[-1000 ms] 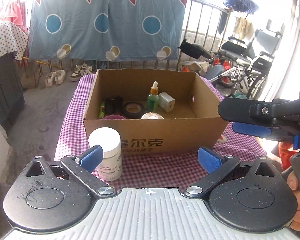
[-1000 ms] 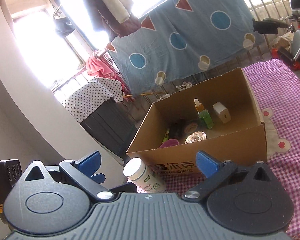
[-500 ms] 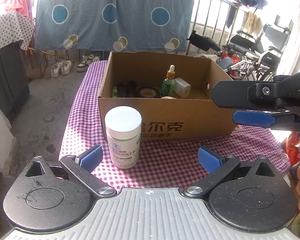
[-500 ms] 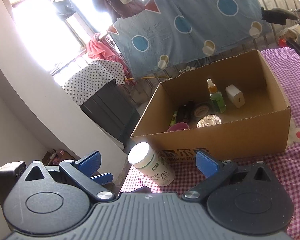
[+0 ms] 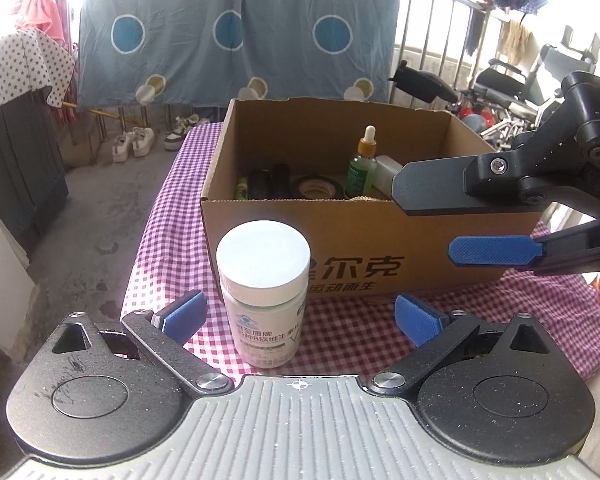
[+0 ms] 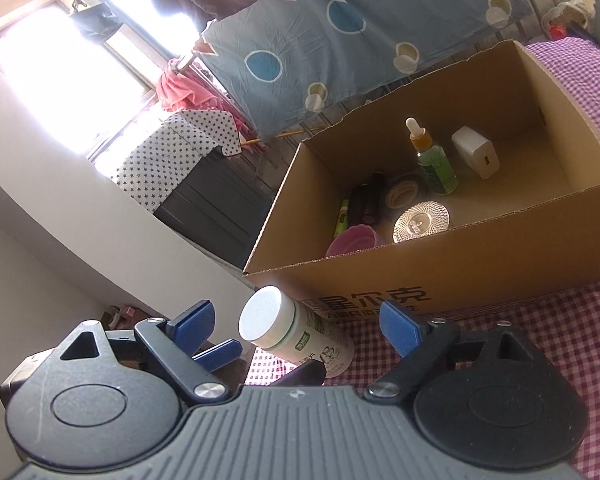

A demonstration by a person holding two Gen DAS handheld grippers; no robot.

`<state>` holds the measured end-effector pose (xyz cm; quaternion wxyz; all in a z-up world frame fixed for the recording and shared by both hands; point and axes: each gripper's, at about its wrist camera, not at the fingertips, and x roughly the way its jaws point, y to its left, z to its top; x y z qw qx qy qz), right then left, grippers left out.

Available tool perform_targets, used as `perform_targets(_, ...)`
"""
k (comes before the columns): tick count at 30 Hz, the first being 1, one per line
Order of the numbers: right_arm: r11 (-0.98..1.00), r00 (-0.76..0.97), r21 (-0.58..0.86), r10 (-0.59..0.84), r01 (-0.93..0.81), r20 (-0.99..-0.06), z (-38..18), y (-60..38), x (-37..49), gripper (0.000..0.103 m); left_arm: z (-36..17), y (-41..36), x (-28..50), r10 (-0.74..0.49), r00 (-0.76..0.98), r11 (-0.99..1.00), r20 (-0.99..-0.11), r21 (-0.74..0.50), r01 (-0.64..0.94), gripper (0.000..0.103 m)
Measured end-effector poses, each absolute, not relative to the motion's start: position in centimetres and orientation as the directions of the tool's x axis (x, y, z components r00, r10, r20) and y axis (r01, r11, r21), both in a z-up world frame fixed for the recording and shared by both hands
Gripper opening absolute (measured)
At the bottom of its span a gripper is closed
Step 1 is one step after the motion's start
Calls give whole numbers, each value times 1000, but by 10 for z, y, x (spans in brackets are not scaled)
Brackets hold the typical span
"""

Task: Organize rigid objects
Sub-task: 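Grasp the white supplement bottle around its body with the right gripper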

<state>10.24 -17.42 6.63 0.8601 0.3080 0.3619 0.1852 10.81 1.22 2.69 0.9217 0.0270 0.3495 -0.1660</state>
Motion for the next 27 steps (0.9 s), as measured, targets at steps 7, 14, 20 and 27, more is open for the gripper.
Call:
perform_targets(7, 718, 608, 690, 587, -87, -535, 49, -148, 142, 70, 19, 10, 127, -257, 697, 949, -670, -40, 311, 78)
perform_targets(14, 727, 575, 679, 600, -102, -556, 44, -131, 154, 64, 17, 9, 130, -230, 695, 955, -682, -21, 295, 58)
perform_targets(20, 727, 562, 681, 602, -90, -568, 39, -133, 154, 59, 19, 10, 128, -230, 697, 958, -679, -31, 286, 54)
perform_targets(27, 732, 566, 674, 597, -95, -568, 43, -135, 150, 58, 25, 9, 129, -232, 710, 958, -665, -29, 287, 54)
